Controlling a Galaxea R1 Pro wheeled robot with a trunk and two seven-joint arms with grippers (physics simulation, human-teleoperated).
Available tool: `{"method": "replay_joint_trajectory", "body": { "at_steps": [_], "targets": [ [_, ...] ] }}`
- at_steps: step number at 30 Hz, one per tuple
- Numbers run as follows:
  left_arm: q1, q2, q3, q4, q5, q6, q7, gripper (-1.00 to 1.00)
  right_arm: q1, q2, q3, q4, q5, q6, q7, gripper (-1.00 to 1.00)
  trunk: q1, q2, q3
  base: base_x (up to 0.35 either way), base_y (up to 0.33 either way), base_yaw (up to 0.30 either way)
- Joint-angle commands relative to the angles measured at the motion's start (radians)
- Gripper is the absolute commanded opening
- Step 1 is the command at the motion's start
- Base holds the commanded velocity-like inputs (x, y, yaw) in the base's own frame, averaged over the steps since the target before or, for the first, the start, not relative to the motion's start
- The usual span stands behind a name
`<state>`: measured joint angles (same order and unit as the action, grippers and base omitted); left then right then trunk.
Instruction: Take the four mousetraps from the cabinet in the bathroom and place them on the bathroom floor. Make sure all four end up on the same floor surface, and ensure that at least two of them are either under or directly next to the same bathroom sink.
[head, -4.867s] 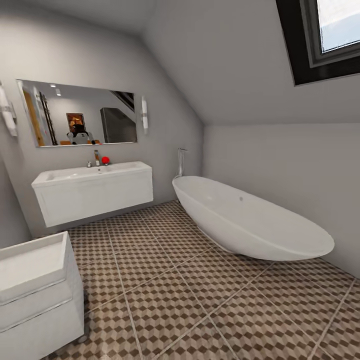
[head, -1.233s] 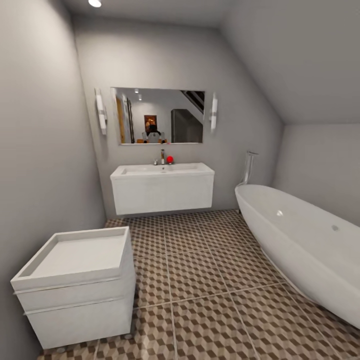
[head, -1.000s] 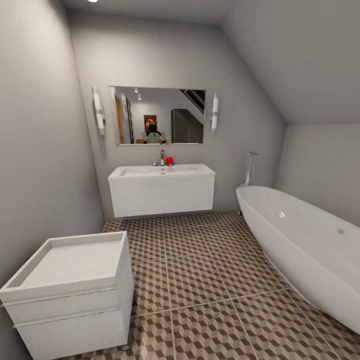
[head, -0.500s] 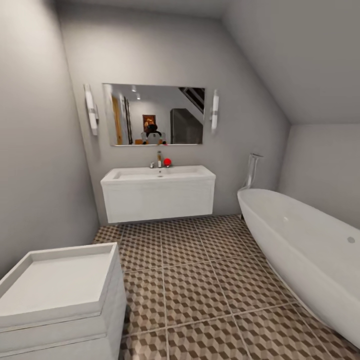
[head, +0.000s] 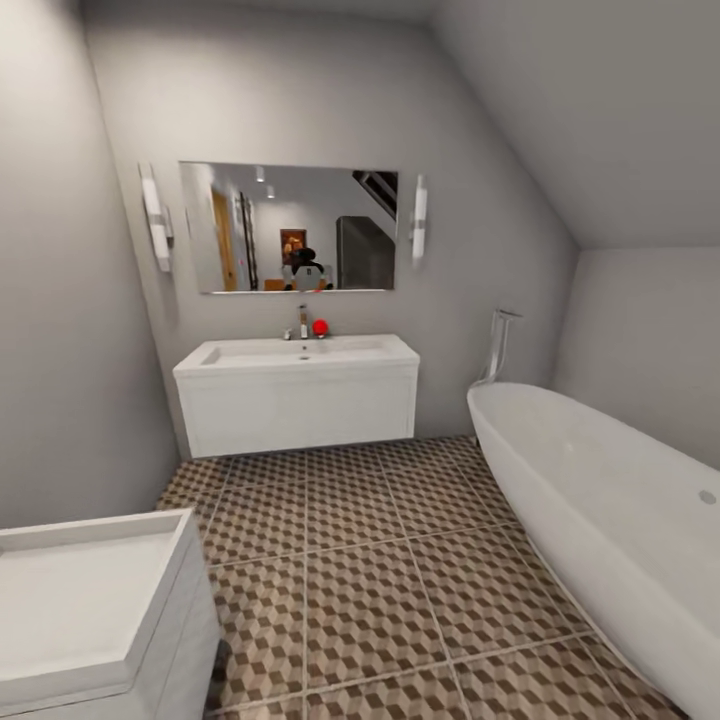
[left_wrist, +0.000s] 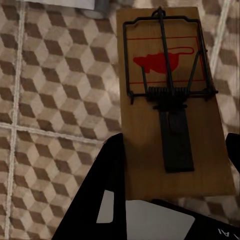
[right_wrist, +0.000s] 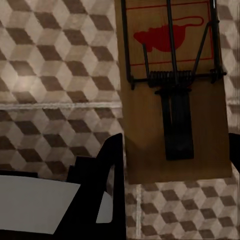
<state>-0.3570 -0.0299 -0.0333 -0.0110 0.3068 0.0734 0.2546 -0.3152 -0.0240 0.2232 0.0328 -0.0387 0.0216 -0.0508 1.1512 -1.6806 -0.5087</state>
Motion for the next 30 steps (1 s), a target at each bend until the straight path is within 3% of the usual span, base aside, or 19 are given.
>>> {"method": "replay_joint_trajectory", "body": {
  "at_steps": [1,13,30],
  "targets": [
    [0.0,0.0,-0.004,-0.001,0.003,0.005,0.006,-1.0,-0.001,0.0,0.008,0.001,-0.006,0.003,0.0,-1.0,0.0,0.0,-0.001,0.269,-0.22,0.0],
    [0.0,0.0,-0.002,-0.003,0.005,-0.004,0.006,-1.0,-0.002,-0.001,0.008,0.001,-0.006,-0.002,0.0,-1.0,0.0,0.0,-0.001,0.269,-0.2,0.1],
    [0.0,-0.001,-0.002,-0.003,0.006,-0.004,0.006,-1.0,-0.002,0.001,0.008,0.001,-0.006,0.0,0.0,-1.0,0.0,0.0,-0.001,0.269,-0.194,0.005]
  ]
}}
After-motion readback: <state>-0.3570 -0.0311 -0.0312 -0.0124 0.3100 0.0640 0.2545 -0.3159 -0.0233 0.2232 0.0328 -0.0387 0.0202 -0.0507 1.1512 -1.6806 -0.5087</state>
